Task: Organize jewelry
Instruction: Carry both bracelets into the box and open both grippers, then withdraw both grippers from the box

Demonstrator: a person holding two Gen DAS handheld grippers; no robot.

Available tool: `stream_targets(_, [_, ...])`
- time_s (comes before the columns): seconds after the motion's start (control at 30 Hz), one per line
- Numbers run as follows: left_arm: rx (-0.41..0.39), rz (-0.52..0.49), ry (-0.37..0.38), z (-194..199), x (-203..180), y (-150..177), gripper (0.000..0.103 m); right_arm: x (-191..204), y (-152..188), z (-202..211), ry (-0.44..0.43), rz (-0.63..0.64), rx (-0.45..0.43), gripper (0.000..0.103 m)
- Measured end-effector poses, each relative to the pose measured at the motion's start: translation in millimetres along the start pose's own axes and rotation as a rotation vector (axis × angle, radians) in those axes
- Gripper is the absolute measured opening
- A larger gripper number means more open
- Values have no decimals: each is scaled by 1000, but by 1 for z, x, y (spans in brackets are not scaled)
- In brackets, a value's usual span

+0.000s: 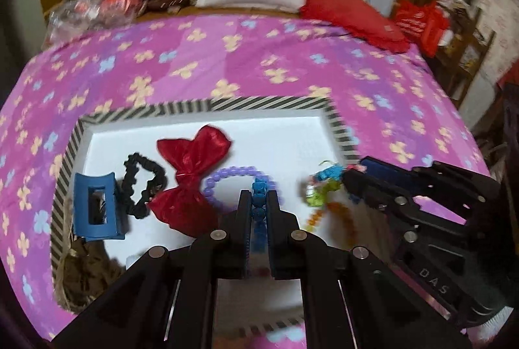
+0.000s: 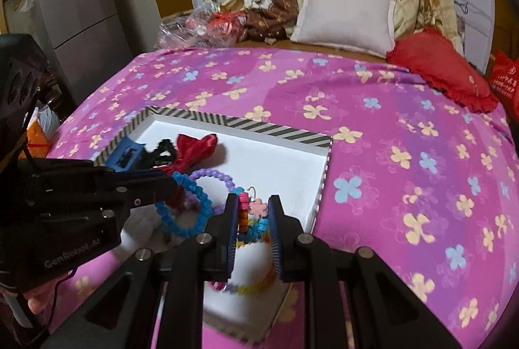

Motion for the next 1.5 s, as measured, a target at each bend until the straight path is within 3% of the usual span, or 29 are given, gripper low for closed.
stream_targets(0.2, [37,43,-55,-25,21,-4,19,-12,-14,-43,38,-10,38,18])
stream_targets(0.57, [18,29,-116,-32,20,-7,19,-19,-25,-64,86,-39,32,21])
stream_targets(0.67, [7,42,-121,-30,21,-6,19,-22,-24,-61,74,-68,26,30])
stream_targets(0.77, [-3,47,-115,-29,22,-4,20,-25,-21,-55,60,-91,15,30])
stream_targets(0.9, [-13,45,-124,-26,22,-1,29,-19,-18,-44,49,-84,-10,32])
stream_targets(0.97, [-21,42,-141,-23,22,1,29,-18,-16,-38,53,-80,-20,38])
stream_targets(1.4, [-81,16,-234,10,23,23,29,-8,12,-6,59,-105,-46,45])
stream_targets(1.5, [-93,28,-231,20,24,34,29,-3,22,8,71,-104,-63,51])
Point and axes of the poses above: each gripper's, at about its wrist camera, not at the fingertips, and z roughly against the way its jaws point, x to its left, y to its underside, the point moved 3 cm from there along -z, roughly the way its jaws point, and after that the axes turned 5 degrees about x, right-handed, at the moved point
